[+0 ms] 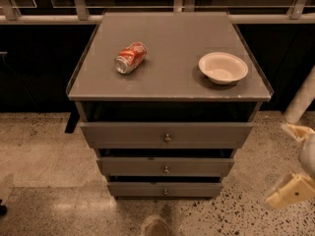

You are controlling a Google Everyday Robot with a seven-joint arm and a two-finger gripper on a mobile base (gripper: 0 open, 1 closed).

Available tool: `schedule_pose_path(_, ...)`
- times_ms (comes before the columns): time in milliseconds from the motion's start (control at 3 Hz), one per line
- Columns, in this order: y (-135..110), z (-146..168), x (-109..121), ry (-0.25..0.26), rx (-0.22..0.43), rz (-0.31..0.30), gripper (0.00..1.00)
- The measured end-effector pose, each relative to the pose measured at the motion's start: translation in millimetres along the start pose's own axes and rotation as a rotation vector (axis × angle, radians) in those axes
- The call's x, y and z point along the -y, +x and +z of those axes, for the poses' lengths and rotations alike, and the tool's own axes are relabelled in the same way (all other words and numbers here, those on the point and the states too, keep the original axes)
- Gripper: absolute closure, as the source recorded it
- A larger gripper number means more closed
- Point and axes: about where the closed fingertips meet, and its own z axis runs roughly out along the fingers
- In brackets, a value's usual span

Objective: Open bottom drawer

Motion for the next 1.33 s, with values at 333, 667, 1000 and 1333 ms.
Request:
schedule_pose_path(333,40.3,49.2,-32.6,-0.002,0.123,0.092,0.0)
schedule_pose_path(667,59.2,108.9,-53.4,0.001,0.299,0.205,0.0)
schedule_pose_path(1000,62.0,151.4,-56.7,-0.016,0.452,0.284,0.0)
schedule_pose_path(1333,69.4,174.2,-66.7,-0.062,0.486,0.322,0.0)
